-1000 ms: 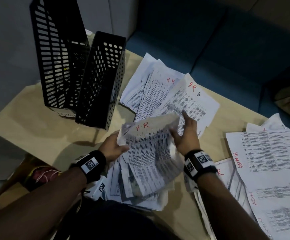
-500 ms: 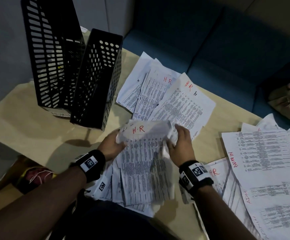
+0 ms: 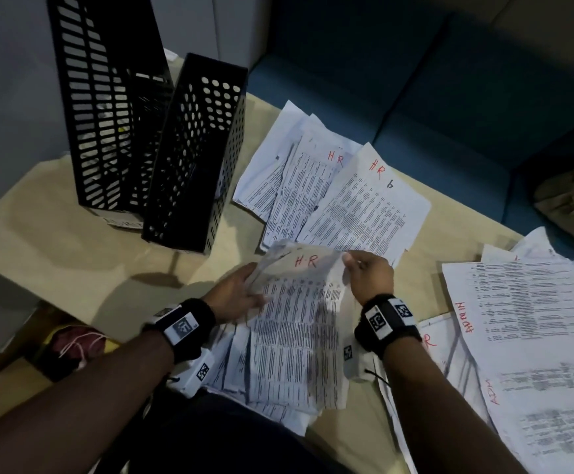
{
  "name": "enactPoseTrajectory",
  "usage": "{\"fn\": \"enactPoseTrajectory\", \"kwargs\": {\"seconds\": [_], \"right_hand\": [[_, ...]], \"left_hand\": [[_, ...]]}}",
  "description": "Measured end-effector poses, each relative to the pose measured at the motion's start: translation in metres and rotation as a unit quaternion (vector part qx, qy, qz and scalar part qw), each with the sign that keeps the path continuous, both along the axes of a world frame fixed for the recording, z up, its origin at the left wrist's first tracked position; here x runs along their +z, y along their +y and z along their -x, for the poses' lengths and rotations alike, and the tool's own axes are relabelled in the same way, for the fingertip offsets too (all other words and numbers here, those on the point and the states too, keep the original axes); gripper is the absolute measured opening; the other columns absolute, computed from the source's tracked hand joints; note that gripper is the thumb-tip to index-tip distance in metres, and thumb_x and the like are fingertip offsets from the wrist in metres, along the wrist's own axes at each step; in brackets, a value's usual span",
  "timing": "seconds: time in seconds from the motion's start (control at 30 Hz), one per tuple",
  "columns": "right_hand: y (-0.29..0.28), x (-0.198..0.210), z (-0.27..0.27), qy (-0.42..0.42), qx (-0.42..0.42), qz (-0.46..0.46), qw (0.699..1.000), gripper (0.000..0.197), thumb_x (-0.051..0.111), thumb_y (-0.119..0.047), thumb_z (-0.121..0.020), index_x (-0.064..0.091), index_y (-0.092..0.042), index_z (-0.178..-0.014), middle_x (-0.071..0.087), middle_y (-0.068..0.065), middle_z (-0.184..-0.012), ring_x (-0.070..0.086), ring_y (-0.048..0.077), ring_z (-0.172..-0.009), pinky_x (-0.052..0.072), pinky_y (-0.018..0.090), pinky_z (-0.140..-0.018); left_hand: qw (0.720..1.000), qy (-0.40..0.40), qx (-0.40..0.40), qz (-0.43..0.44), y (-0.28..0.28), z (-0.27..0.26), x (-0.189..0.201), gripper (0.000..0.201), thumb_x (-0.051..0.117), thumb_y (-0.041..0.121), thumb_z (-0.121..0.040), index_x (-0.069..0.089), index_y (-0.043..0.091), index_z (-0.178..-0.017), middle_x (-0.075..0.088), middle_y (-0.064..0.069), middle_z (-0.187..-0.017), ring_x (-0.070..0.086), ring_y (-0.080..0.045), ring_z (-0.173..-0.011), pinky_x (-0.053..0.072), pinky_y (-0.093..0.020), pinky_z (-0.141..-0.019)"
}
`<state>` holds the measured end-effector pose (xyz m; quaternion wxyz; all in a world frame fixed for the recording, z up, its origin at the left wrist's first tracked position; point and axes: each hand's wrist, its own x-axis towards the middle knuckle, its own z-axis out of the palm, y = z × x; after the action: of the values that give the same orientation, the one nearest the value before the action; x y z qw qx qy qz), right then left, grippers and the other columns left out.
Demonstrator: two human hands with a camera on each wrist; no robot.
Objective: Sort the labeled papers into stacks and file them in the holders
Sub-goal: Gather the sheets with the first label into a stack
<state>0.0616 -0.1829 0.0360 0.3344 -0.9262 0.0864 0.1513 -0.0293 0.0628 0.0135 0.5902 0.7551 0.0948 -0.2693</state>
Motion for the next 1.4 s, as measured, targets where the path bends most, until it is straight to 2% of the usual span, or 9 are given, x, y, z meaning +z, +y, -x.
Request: {"fn": "enactPoseTrajectory", "kwargs": {"seconds": [0.1,0.27,0.37,0.47,0.57,0.7,0.8,1.0,1.4], "right_hand": [[0.002,-0.009,0.010,0.023,-0.072,-0.039,0.996,0.026,0.058,-0.027,-0.093,0.074,-0.007,-0.095,0.070,0.011,-0.105,0.064,0.025,-0.098,0.037,0.020,-0.076],[-0.004,-0.037,0.015,-0.021,-0.106,-0.081,0.991,0.047,0.042,-0.053,-0.078,0.056,-0.042,-0.121,0.064,0.020,-0.105,0.064,0.035,-0.096,0.053,0.049,-0.088],[0.001,-0.037,0.017,-0.001,-0.071,-0.123,0.990,0.036,0.041,-0.064,-0.084,0.045,-0.061,-0.120,0.060,0.019,-0.112,0.064,0.031,-0.090,0.054,0.051,-0.085],[0.021,-0.019,0.018,0.017,-0.017,-0.158,0.987,0.042,0.038,-0.060,-0.092,0.054,-0.040,-0.126,0.053,0.011,-0.128,0.055,0.025,-0.114,0.045,0.043,-0.101],[0.023,-0.012,0.008,-0.022,-0.031,-0.145,0.989,0.047,0.028,-0.060,-0.095,0.064,-0.028,-0.094,0.052,0.009,-0.138,0.049,0.022,-0.127,0.036,0.043,-0.108],[-0.009,-0.021,-0.016,0.063,-0.232,0.099,0.966,0.057,0.051,-0.052,-0.090,0.049,-0.011,-0.130,0.042,0.022,-0.137,0.039,0.037,-0.128,0.032,0.042,-0.105],[-0.020,-0.025,-0.023,0.130,-0.260,0.169,0.942,0.083,0.071,-0.046,-0.079,0.030,0.000,-0.135,0.037,0.021,-0.137,0.035,0.035,-0.129,0.032,0.044,-0.104],[-0.026,-0.027,-0.047,0.165,-0.208,0.067,0.962,0.047,0.064,-0.021,-0.083,0.054,0.000,-0.124,0.058,0.017,-0.125,0.058,0.035,-0.112,0.051,0.037,-0.088],[-0.070,0.036,-0.026,-0.114,-0.266,-0.176,0.941,0.012,0.062,-0.015,-0.082,0.054,-0.014,-0.091,0.063,0.017,-0.074,0.056,0.028,-0.053,0.049,0.036,-0.049]], "left_hand": [[0.998,0.020,-0.022,-0.052,-0.004,0.004,-0.008,0.064,0.070,0.047,-0.078,0.046,0.028,-0.135,0.058,0.007,-0.131,0.056,-0.012,-0.116,0.045,-0.033,-0.097],[0.998,-0.021,0.015,-0.058,-0.006,0.000,-0.006,0.031,0.045,-0.009,-0.094,0.058,0.011,-0.114,0.055,-0.007,-0.097,0.049,-0.014,-0.073,0.050,-0.019,-0.059],[0.994,0.074,0.066,0.040,-0.003,-0.003,-0.002,0.038,0.072,0.013,-0.083,0.055,0.016,-0.116,0.065,0.000,-0.105,0.064,-0.021,-0.096,0.055,-0.027,-0.080],[0.996,0.083,0.030,0.024,-0.002,0.000,-0.001,0.067,0.082,0.043,-0.069,0.056,0.020,-0.126,0.068,0.002,-0.119,0.065,-0.016,-0.108,0.051,-0.039,-0.095],[0.993,0.063,0.098,-0.003,-0.004,-0.003,-0.002,0.044,0.073,0.023,-0.084,0.055,0.018,-0.124,0.068,0.008,-0.107,0.065,-0.010,-0.098,0.053,-0.032,-0.085],[0.984,0.046,0.161,-0.063,0.006,-0.001,0.000,0.033,0.064,0.017,-0.091,0.053,0.016,-0.122,0.063,0.009,-0.095,0.061,-0.011,-0.088,0.040,-0.017,-0.063],[0.981,0.055,0.162,-0.093,0.012,0.001,0.002,0.038,0.060,0.017,-0.094,0.050,0.015,-0.130,0.059,0.004,-0.105,0.056,-0.015,-0.090,0.040,-0.022,-0.073],[0.978,0.075,0.166,-0.100,0.015,0.002,-0.004,0.040,0.061,0.019,-0.094,0.049,0.014,-0.132,0.058,0.000,-0.109,0.055,-0.020,-0.098,0.037,-0.026,-0.080],[0.978,0.071,0.186,-0.064,0.021,0.003,-0.015,0.043,0.064,0.022,-0.091,0.051,0.011,-0.131,0.065,-0.006,-0.120,0.060,-0.024,-0.107,0.044,-0.030,-0.087]]}}
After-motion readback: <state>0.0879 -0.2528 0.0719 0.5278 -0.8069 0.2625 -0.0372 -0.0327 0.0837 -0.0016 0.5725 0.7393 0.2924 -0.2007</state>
